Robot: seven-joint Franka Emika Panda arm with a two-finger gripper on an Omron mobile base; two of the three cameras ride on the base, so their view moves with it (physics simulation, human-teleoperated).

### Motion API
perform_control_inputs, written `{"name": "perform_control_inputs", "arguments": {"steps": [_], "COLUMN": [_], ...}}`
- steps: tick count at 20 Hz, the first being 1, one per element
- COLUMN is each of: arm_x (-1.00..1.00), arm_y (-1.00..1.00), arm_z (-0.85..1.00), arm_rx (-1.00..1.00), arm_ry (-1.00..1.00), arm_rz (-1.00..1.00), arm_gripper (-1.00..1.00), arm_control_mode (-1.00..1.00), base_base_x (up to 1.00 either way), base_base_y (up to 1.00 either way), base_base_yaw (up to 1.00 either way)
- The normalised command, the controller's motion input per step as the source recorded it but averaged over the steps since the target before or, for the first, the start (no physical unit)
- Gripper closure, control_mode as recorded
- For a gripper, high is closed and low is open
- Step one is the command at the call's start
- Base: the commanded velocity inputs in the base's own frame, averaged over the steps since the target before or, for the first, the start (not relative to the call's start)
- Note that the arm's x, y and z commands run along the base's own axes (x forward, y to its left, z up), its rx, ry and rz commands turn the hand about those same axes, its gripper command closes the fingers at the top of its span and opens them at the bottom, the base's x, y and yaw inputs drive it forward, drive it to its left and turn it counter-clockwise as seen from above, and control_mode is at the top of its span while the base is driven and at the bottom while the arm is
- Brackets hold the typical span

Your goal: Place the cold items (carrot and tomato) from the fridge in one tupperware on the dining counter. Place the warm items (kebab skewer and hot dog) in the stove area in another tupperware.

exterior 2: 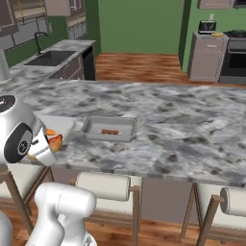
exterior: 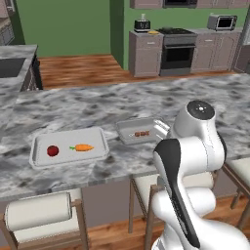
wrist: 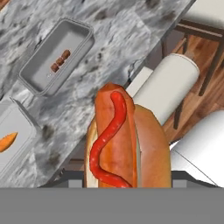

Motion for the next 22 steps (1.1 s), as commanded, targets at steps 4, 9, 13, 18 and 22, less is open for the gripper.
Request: {"name": "perform_control_inputs", "arguments": {"steps": [4,9,13,18,22], "arm_x": [0.00,0.00,1.00,1.00,1.00], "arm_y": [0.00,0.00,0.00,0.00,0.00], "arm_z": [0.00,0.00,0.20,0.15,0.01], "arm_rx": [0.00,0.00,0.00,0.00,0.00], "arm_ry": [0.00,0.00,0.24,0.27,0.28], "arm_rz": [0.00,0.00,-0.05,-0.10,-0.19], "arm_gripper": [1.00,1.00,1.00,1.00,1.00], "arm_control_mode": [1.00,1.00,-1.00,-1.00,-1.00], "base_base_x": [0.79,0.86,0.00,0.00,0.00], "base_base_y": [0.51,0.00,0.00,0.00,0.00], "base_base_yaw": [-0.07,-0.01,0.00,0.00,0.00]}}
